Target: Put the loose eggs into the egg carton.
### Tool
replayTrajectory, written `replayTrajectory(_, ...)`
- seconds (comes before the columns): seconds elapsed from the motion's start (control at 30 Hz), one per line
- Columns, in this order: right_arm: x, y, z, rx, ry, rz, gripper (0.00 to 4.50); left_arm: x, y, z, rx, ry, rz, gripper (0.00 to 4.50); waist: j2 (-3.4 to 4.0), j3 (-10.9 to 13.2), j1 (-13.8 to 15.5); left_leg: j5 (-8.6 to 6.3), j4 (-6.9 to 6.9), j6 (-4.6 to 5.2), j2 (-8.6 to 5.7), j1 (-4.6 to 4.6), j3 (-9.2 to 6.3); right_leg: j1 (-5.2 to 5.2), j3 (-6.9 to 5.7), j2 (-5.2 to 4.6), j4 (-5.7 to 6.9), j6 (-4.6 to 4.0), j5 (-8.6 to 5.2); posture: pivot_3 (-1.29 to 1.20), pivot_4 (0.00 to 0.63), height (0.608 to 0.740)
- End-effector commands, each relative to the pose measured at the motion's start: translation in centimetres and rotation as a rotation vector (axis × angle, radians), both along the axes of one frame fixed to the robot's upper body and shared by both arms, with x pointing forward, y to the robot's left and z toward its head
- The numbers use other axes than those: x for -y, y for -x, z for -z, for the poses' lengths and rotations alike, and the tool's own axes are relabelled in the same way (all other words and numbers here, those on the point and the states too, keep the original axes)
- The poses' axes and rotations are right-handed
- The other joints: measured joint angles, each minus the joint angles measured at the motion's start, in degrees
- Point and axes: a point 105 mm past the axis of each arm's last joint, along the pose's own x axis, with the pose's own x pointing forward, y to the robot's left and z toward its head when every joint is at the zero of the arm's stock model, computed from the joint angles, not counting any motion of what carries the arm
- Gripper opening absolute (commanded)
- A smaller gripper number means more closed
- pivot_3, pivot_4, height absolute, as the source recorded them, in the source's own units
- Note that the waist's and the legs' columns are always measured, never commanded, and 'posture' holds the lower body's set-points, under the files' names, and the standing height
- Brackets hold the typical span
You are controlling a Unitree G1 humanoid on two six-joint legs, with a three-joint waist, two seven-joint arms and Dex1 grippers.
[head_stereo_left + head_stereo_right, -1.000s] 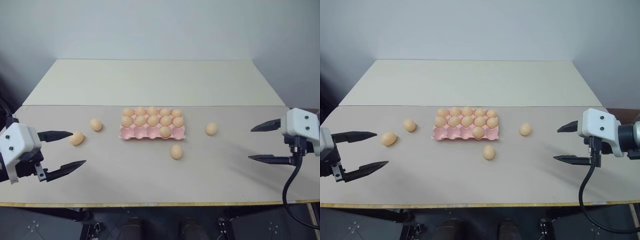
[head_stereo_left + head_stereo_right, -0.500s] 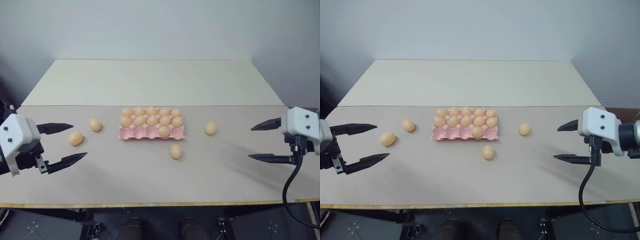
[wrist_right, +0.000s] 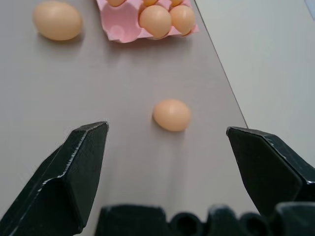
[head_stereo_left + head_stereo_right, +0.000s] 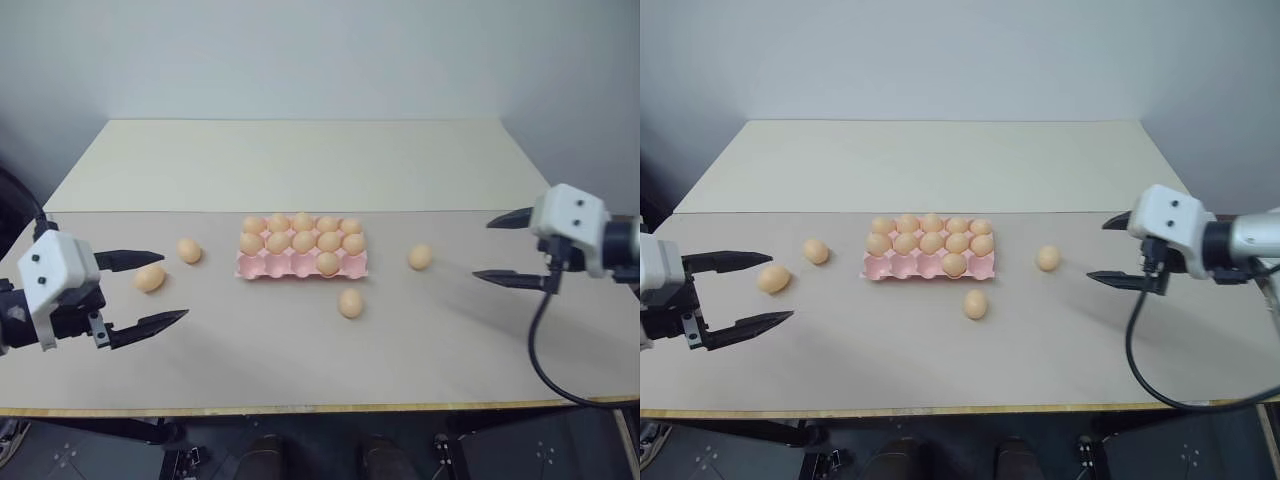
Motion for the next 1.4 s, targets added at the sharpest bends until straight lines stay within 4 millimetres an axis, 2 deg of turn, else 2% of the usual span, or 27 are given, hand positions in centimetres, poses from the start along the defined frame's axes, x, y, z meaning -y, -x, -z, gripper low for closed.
replayTrajectory(0.03, -0.3, -2.0, 0.7, 0.046, 0.040, 0.014, 4.50, 0.6, 0.0, -0.5, 0.011, -0.005, 0.032, 4.46, 0.00, 0.00, 0.03, 0.00, -0.01, 0.00, -0.01, -0.03, 0.00, -0.01, -0.01, 0.00, -0.01, 0.00, 0.00, 0.00, 0.150, 0.740)
replayTrajectory(0.2, -2.2, -5.1, 3.0, 0.024, 0.031, 0.011, 4.50, 1.2, 0.1, -0.1, -0.002, 0.003, 0.057, 4.46, 0.00, 0.01, -0.03, 0.00, -0.01, 0.00, -0.10, -0.11, 0.02, -0.11, -0.01, 0.00, 0.00, 0.00, 0.00, 0.00, 0.150, 0.740)
replayTrajectory(0.33, -2.4, -7.0, 4.8, 0.018, 0.052, 0.045, 4.50, 1.5, 0.1, 0.2, -0.008, 0.006, 0.066, 4.46, 0.01, 0.01, 0.07, 0.01, 0.00, -0.01, -0.12, -0.13, 0.01, -0.12, -0.04, -0.02, 0.01, 0.00, 0.00, 0.00, 0.150, 0.740)
replayTrajectory(0.53, -2.0, -8.4, 7.0, -0.015, 0.060, 0.087, 4.50, 1.5, 0.1, 0.3, -0.012, -0.001, 0.069, 4.46, 0.02, 0.01, 0.04, 0.02, -0.01, -0.03, -0.17, -0.14, 0.00, -0.12, -0.04, -0.05, 0.01, 0.00, 0.00, 0.00, 0.150, 0.740)
replayTrajectory(0.7, -1.8, -9.0, 7.5, -0.026, 0.042, 0.108, 4.50, 1.4, 0.1, 0.4, -0.013, -0.005, 0.064, 4.46, 0.02, 0.02, -0.18, 0.03, -0.01, -0.05, -0.16, -0.14, -0.01, -0.13, -0.04, -0.04, 0.02, 0.00, 0.00, 0.00, 0.150, 0.740)
replayTrajectory(0.77, -1.9, -9.2, 7.5, -0.028, 0.033, 0.111, 4.50, 1.3, 0.2, 0.4, -0.014, -0.007, 0.063, 4.46, 0.02, 0.02, -0.26, 0.03, -0.01, -0.05, -0.14, -0.13, -0.01, -0.13, -0.04, -0.03, 0.04, 0.00, 0.00, 0.00, 0.150, 0.740)
replayTrajectory(0.8, -1.8, -9.3, 7.5, -0.027, 0.028, 0.116, 4.32, 1.3, 0.2, 0.5, -0.015, -0.009, 0.061, 4.50, 0.02, 0.02, -0.29, 0.03, -0.02, -0.05, -0.14, -0.13, -0.01, -0.13, -0.04, -0.03, 0.05, -0.01, 0.00, 0.00, 0.150, 0.740)
replayTrajectory(0.87, -1.9, -9.3, 7.5, -0.026, 0.035, 0.108, 3.92, 1.1, 0.2, 0.5, -0.014, -0.010, 0.054, 4.50, 0.02, 0.02, -0.33, 0.03, -0.03, -0.05, -0.14, -0.13, -0.02, -0.13, -0.04, -0.03, 0.04, -0.01, 0.00, 0.00, 0.150, 0.740)
replayTrajectory(0.97, -1.9, -9.3, 7.4, -0.016, 0.033, 0.108, 2.92, 0.8, 0.2, 0.6, -0.014, -0.013, 0.040, 4.50, 0.03, 0.02, -0.36, 0.03, -0.03, -0.05, -0.14, -0.13, -0.02, -0.13, -0.04, -0.04, 0.03, -0.01, 0.00, 0.00, 0.150, 0.740)
replayTrajectory(1.03, -2.0, -9.2, 7.3, -0.006, 0.038, 0.096, 2.58, 0.4, 0.3, 0.6, -0.017, -0.016, 0.029, 4.50, 0.03, 0.02, -0.39, 0.03, -0.03, -0.05, -0.14, -0.13, -0.02, -0.13, -0.04, -0.04, 0.04, -0.01, 0.00, 0.00, 0.150, 0.740)
replayTrajectory(1.13, -2.3, -9.0, 6.7, 0.025, 0.054, 0.071, 2.58, -0.3, 0.4, 1.0, -0.034, -0.022, 0.003, 4.50, 0.03, 0.02, -0.41, 0.03, -0.03, -0.05, -0.14, -0.13, -0.02, -0.13, -0.04, -0.04, 0.04, -0.01, 0.00, 0.00, 0.150, 0.740)
replayTrajectory(1.23, -3.8, -8.5, 4.7, 0.086, 0.034, 0.010, 2.58, -1.5, 0.7, 1.8, -0.069, -0.045, -0.032, 4.50, 0.06, 0.04, -0.48, 0.03, -0.07, -0.05, -0.12, -0.14, -0.02, -0.18, -0.03, -0.03, 0.04, -0.01, 0.00, 0.00, 0.150, 0.740)
replayTrajectory(1.4, -8.9, -6.9, 1.0, 0.194, -0.037, -0.129, 2.58, -3.4, 1.2, 3.3, -0.122, -0.090, -0.094, 4.50, 0.09, 0.06, -0.87, 0.03, -0.10, -0.06, -0.01, -0.16, -0.01, -0.24, -0.02, -0.01, 0.09, -0.01, 0.00, 0.00, 0.150, 0.740)
